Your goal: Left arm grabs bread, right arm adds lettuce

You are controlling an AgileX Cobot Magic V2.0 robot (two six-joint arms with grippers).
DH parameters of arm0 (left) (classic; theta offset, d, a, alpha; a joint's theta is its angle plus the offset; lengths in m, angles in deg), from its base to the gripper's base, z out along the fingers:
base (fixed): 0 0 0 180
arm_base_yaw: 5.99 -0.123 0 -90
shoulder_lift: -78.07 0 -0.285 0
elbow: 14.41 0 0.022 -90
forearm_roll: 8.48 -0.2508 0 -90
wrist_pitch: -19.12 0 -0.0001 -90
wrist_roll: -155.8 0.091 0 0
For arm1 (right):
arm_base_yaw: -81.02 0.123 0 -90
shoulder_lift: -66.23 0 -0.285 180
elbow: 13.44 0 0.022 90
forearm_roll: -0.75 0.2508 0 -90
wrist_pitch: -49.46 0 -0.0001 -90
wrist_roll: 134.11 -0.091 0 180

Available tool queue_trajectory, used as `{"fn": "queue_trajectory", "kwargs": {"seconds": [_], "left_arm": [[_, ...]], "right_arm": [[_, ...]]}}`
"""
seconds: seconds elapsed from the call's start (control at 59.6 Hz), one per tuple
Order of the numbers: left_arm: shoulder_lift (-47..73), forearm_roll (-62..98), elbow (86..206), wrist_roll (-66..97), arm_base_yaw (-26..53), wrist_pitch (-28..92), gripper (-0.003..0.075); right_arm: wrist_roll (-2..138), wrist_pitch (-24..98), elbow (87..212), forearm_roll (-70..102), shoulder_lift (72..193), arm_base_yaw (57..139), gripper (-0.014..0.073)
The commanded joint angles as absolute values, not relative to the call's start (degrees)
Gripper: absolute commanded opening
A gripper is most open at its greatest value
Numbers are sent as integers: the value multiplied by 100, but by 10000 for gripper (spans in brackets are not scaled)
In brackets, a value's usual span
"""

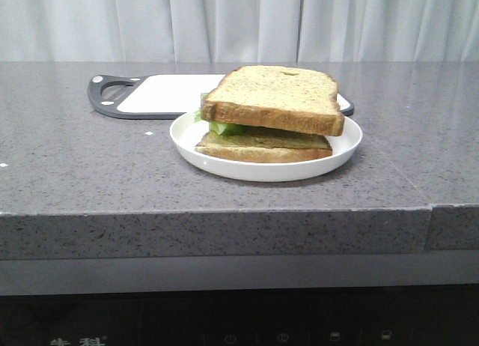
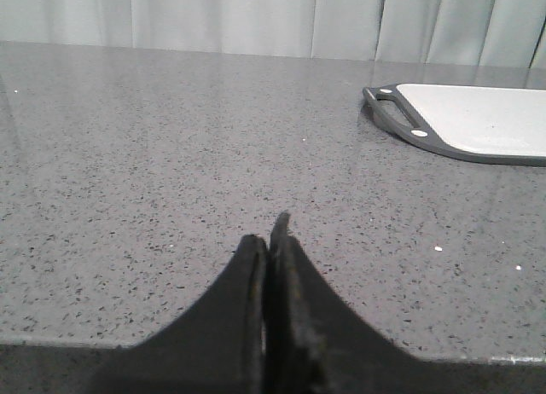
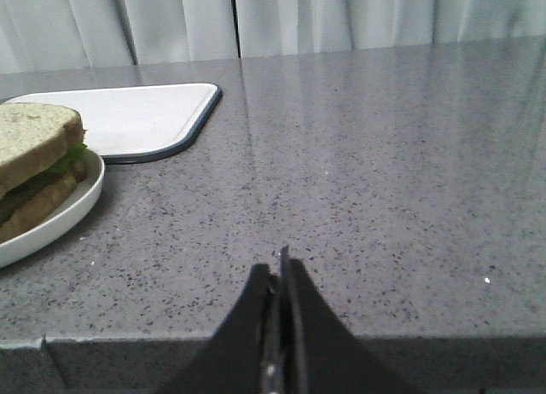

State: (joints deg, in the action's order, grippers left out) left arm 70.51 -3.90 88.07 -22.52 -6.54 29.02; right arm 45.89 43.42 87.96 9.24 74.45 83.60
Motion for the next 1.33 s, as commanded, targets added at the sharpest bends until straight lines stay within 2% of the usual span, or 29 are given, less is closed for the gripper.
{"fn": "queue_trajectory", "kwargs": {"seconds": [0.0, 0.168, 1.31], "left_arm": [[7164, -350, 8773, -2290, -651, 2413, -20], [7154, -350, 8773, -2290, -651, 2413, -20], [7154, -350, 8773, -2290, -651, 2413, -20]], "right_arm": [[4620, 4451, 8796, 863, 7196, 8283, -62], [4620, 4129, 8790, 863, 7221, 8283, -62], [4620, 4148, 8795, 863, 7221, 8283, -62]]}}
